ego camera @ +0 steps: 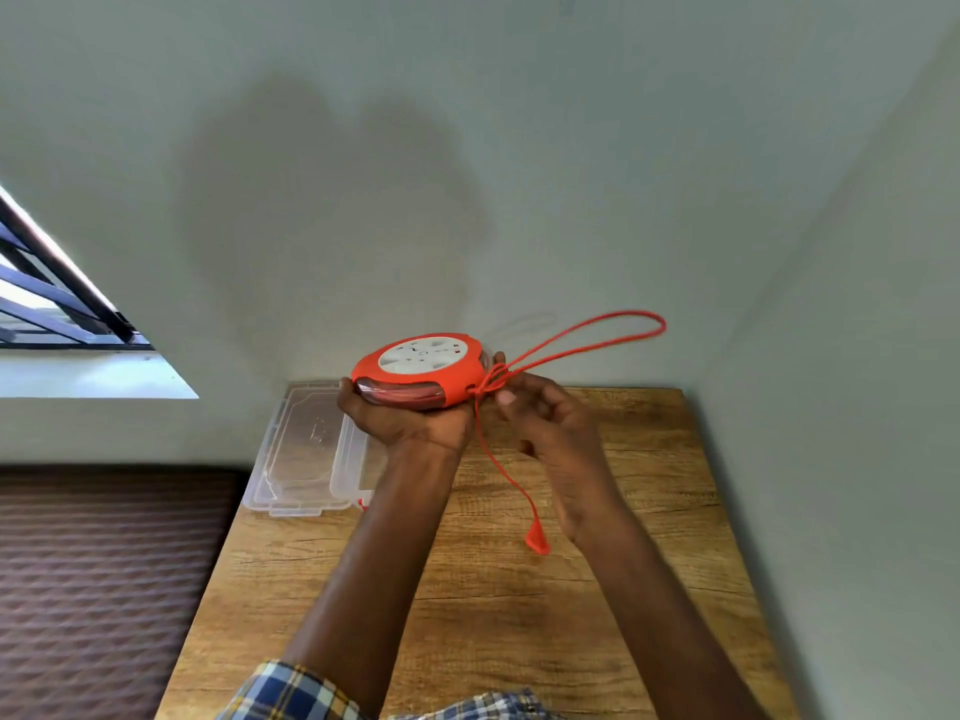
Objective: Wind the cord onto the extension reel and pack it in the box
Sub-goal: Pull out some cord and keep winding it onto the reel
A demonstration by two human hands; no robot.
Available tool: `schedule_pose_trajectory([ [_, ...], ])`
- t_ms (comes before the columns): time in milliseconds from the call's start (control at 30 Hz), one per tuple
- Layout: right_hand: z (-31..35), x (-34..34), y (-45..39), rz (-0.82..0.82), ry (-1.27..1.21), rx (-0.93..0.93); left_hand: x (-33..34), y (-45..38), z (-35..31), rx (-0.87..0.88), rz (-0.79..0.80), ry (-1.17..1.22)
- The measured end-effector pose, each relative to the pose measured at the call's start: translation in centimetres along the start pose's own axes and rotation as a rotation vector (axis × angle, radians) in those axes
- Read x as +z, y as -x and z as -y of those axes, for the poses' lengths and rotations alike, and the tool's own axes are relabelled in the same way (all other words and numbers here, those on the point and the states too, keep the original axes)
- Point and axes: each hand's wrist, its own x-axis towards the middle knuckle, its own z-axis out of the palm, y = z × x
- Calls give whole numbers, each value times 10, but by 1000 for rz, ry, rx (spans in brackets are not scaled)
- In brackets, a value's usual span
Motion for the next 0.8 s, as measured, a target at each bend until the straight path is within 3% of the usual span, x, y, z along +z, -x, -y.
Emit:
schedule_pose_trajectory([
  [67,-1,18,-3,-59,75,-74,-3,0,5,58,-23,-50],
  [200,-1,30,-4,-56,256,-22,-10,-4,3,183,-59,-153],
  [467,-10,16,-6,72,261,67,-13,-9,-17,136,-46,-104],
  [533,-16,-2,-10,-3,434,26,-14,-9,-27,109,-49,-49],
  [633,-21,-26,-19,-198,487,70,-17,-11,-37,89,-55,15],
  [700,-24,-40,-23,-242,591,76,-20,-12,-38,74,-53,34],
  [800,-21,-47,-24,-70,721,49,-22,-16,-31,95,-50,7],
])
